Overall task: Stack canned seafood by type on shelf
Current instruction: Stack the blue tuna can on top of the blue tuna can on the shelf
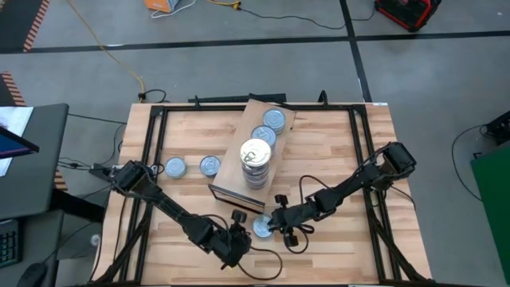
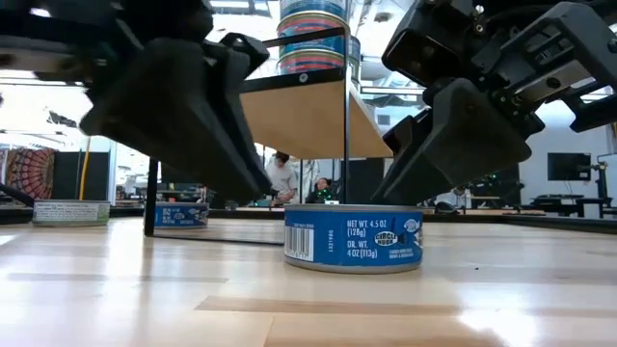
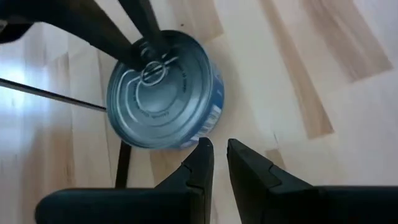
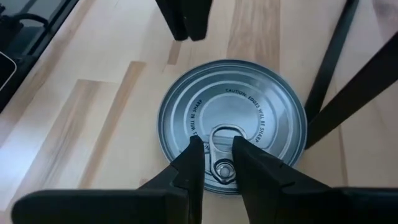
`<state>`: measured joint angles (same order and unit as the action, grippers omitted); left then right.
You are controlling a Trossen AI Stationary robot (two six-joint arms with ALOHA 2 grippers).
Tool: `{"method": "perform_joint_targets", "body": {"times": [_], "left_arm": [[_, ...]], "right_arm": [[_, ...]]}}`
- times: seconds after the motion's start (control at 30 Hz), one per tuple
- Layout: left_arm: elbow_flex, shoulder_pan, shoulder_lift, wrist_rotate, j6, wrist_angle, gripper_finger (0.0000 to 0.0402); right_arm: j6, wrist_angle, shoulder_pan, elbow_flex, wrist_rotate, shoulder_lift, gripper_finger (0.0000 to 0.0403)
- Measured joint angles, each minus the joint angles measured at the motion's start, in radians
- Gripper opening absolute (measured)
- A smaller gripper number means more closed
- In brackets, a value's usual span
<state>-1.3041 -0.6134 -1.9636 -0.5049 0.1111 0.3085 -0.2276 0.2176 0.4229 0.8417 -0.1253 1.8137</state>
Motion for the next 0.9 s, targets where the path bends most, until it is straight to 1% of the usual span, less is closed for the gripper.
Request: {"method": "perform_joint_targets", "body": {"times": [0.1,0.17,0.3,0.47,0.63,0.77,0.9], "left_arm": [[0.000,0.017,0.000,0.055,0.023,-0.033,0.0045],[0.000,0.021,0.000,0.074,0.029,-0.049,0.0045],[0.000,0.020,0.000,0.078,0.023,-0.069,0.0045],[0.000,0.021,0.000,0.074,0.021,-0.071,0.0045],[0.000,0.021,0.000,0.075,0.026,-0.072,0.0045],[0.000,0.012,0.000,0.076,0.034,-0.071,0.0045],[0.001,-0.009,0.015,0.072,0.033,-0.069,0.0045]], "right_arm": [[-0.001,-0.011,0.000,0.000,0.000,-0.006,0.0120],[-0.011,-0.056,0.000,-0.002,0.004,-0.029,0.0118],[-0.063,-0.174,0.007,-0.003,0.000,-0.085,0.0111],[-0.164,-0.331,0.020,0.000,-0.028,-0.106,0.0100],[-0.235,-0.464,0.031,0.000,-0.095,-0.136,0.0092],[-0.248,-0.558,0.064,-0.010,-0.175,-0.234,0.0091],[-0.275,-0.533,0.125,-0.006,-0.282,-0.343,0.0091]]}}
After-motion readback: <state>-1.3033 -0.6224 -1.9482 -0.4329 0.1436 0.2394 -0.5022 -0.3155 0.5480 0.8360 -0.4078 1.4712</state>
